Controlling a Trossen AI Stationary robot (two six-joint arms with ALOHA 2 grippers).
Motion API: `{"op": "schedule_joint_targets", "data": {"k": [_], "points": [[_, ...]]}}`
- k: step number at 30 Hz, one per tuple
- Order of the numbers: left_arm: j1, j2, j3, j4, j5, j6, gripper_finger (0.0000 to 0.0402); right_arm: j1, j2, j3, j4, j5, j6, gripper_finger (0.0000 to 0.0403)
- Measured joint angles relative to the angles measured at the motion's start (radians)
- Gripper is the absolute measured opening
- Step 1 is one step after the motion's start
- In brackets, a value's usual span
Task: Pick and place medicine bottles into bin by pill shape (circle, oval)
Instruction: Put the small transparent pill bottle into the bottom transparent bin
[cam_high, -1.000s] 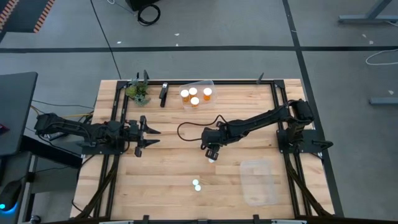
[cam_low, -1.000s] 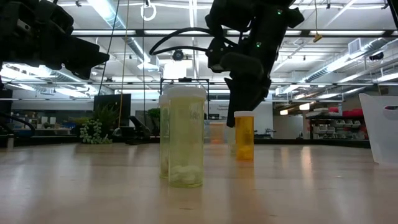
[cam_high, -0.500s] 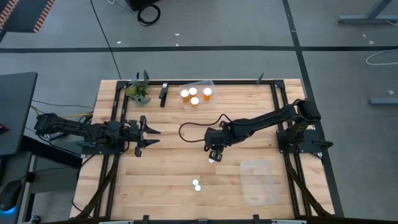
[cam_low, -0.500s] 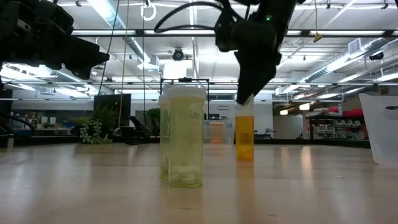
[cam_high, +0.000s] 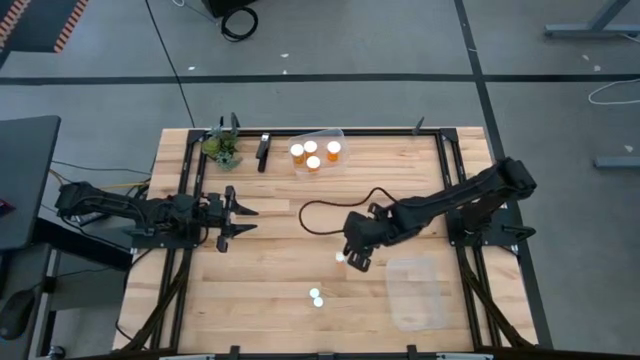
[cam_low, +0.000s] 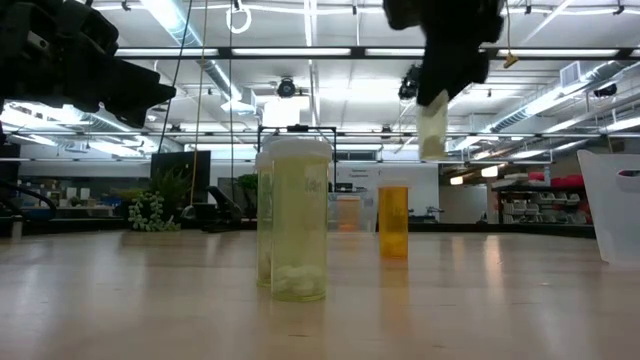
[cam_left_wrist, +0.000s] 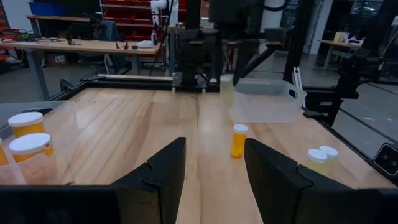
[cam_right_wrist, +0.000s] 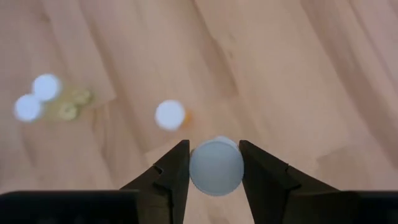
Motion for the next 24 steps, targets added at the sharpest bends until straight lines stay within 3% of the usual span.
{"op": "schedule_joint_targets", "data": {"k": [24], "points": [[0.0, 0.0, 0.0, 0.001, 0.0, 0.0, 0.0172, 0.268, -0.032, 0.0, -0.1, -0.034, 0.369, 0.0138]]}}
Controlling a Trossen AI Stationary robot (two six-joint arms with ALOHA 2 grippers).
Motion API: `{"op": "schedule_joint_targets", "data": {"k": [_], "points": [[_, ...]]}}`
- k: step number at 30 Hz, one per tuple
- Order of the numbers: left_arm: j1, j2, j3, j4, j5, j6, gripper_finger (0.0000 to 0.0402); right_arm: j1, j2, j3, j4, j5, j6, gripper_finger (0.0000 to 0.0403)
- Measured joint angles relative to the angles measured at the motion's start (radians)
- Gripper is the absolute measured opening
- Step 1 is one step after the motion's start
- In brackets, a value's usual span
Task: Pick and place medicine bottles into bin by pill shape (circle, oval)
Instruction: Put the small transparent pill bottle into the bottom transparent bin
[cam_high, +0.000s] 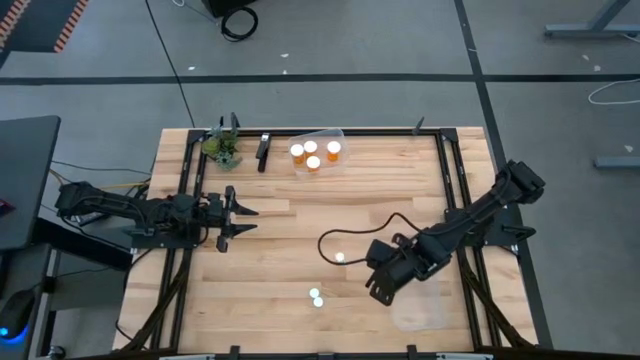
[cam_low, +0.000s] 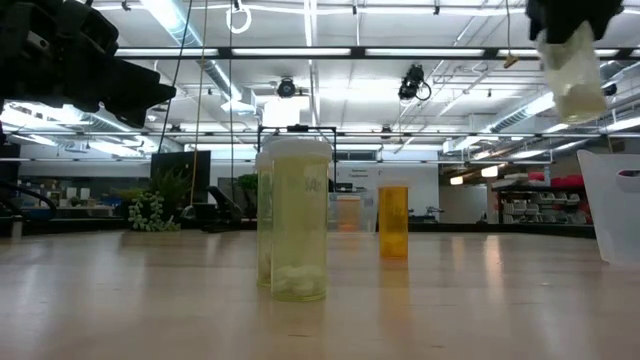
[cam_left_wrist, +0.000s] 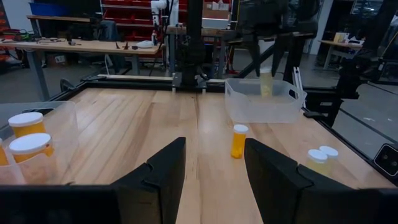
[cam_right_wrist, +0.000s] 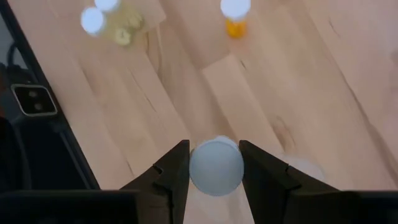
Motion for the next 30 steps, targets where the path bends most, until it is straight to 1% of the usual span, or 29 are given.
{"op": "schedule_joint_targets", "data": {"k": [11, 15, 23, 30], "points": [[0.0, 0.0, 0.0, 0.0, 0.0, 0.0, 0.0172, 0.08, 0.0, 0.0, -0.18, 0.008, 0.211, 0.0138], [0.0, 0.0, 0.0, 0.0, 0.0, 0.0, 0.0172, 0.109, 0.0, -0.001, -0.216, 0.04, 0.268, 0.0138], [0.0, 0.0, 0.0, 0.0, 0.0, 0.0, 0.0172, 0.151, 0.002, -0.08, -0.191, 0.031, 0.365, 0.0138], [0.0, 0.0, 0.0, 0.0, 0.0, 0.0, 0.0172, 0.177, 0.002, -0.161, -0.117, 0.027, 0.434, 0.0138]]}}
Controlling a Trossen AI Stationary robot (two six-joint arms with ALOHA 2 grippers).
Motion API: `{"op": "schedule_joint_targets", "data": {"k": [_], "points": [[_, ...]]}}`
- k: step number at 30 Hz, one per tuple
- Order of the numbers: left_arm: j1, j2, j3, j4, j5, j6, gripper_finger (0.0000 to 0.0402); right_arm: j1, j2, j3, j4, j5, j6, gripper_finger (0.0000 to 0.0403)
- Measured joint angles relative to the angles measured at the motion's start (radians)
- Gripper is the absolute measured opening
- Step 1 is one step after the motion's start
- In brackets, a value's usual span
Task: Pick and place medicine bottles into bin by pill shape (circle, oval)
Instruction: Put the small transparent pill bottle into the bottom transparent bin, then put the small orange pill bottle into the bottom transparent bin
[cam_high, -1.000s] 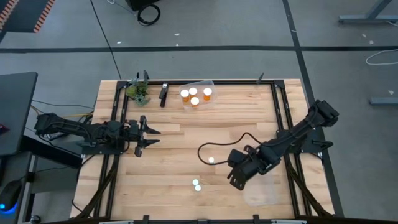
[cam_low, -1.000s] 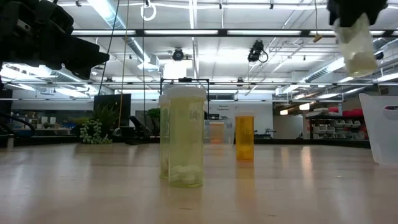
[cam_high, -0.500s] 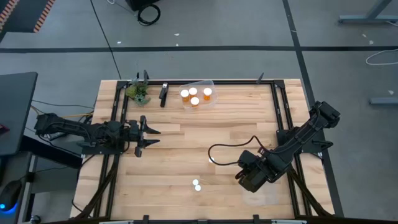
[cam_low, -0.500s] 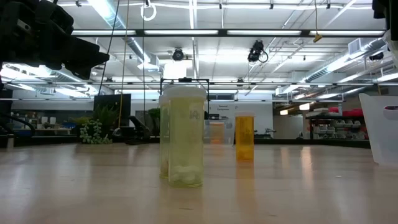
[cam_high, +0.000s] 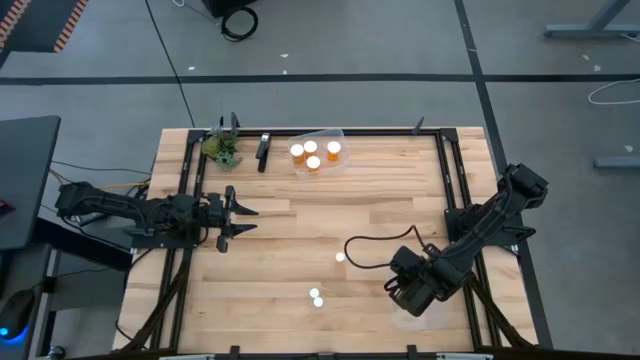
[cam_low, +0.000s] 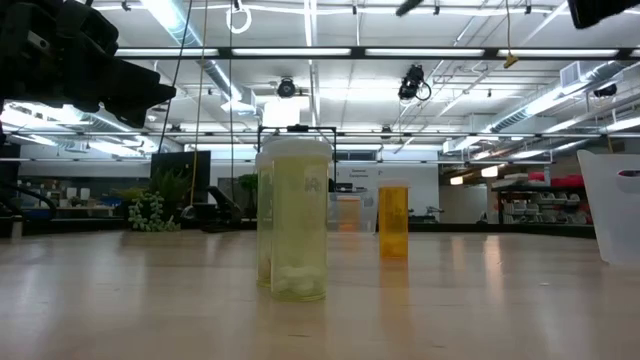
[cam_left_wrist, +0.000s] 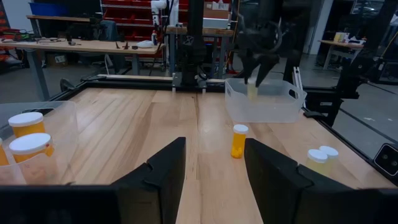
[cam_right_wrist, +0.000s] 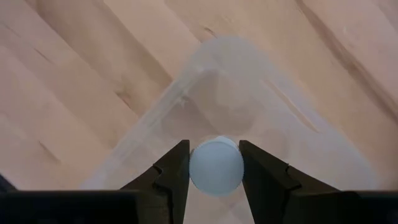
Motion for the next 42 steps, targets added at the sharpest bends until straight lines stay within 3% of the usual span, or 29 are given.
{"op": "schedule_joint_targets", "data": {"k": [16, 25, 42], "points": [[0.0, 0.0, 0.0, 0.0, 0.0, 0.0, 0.0172, 0.008, 0.0, -0.131, 0.133, 0.0, 0.033, 0.014], [0.0, 0.0, 0.0, 0.0, 0.0, 0.0, 0.0172, 0.008, 0.0, -0.13, 0.131, -0.004, 0.051, 0.0188], [0.0, 0.0, 0.0, 0.0, 0.0, -0.001, 0.0172, -0.025, 0.001, 0.036, -0.073, -0.006, 0.036, 0.0206]]}}
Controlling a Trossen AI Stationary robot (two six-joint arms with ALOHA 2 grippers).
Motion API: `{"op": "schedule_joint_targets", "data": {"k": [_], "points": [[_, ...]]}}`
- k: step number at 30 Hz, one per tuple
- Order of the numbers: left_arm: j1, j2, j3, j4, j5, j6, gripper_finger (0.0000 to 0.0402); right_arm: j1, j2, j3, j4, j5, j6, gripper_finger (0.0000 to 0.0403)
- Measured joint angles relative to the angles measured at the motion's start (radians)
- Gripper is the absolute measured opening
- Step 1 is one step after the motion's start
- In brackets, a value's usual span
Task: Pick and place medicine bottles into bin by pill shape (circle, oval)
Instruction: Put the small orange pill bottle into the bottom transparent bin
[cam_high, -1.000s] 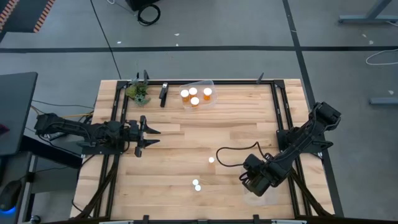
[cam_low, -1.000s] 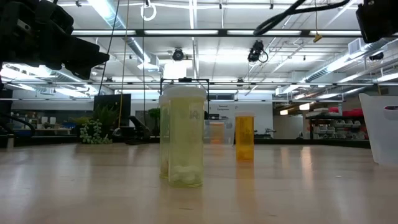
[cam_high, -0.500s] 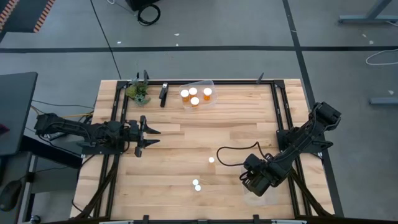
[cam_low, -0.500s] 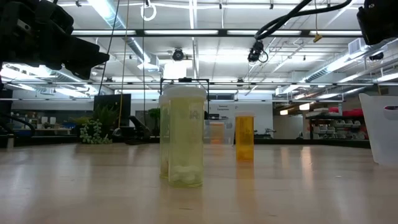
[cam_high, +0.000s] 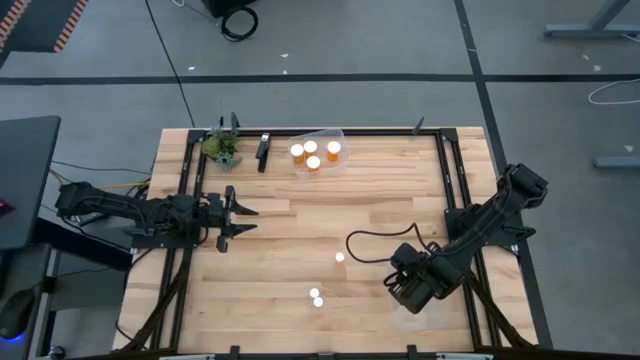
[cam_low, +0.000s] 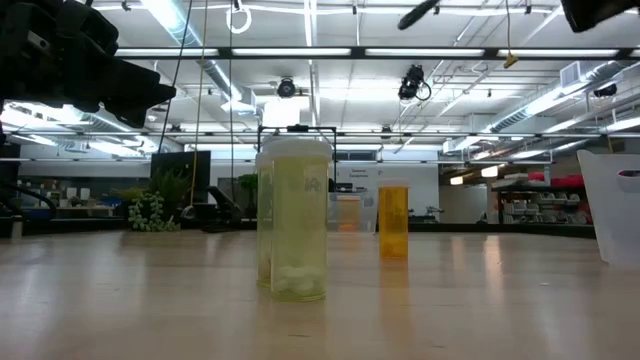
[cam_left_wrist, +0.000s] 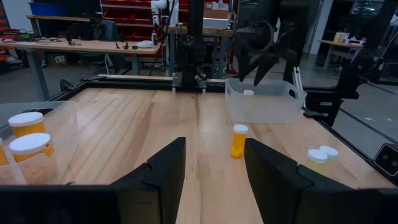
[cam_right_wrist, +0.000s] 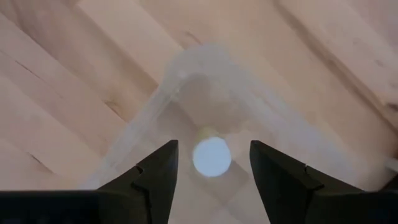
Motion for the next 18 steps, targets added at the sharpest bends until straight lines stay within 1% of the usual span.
{"op": "schedule_joint_targets", "data": {"k": [7, 14, 18], "points": [[0.0, 0.0, 0.0, 0.0, 0.0, 0.0, 0.0172, -0.051, 0.0, 0.054, -0.018, 0.013, -0.081, 0.0206], [0.0, 0.0, 0.0, 0.0, 0.0, 0.0, 0.0172, -0.128, 0.0, 0.056, 0.021, 0.008, -0.2, 0.0197], [0.0, 0.0, 0.0, 0.0, 0.0, 0.0, 0.0172, -0.167, 0.0, 0.056, 0.078, -0.012, -0.259, 0.0194]]}}
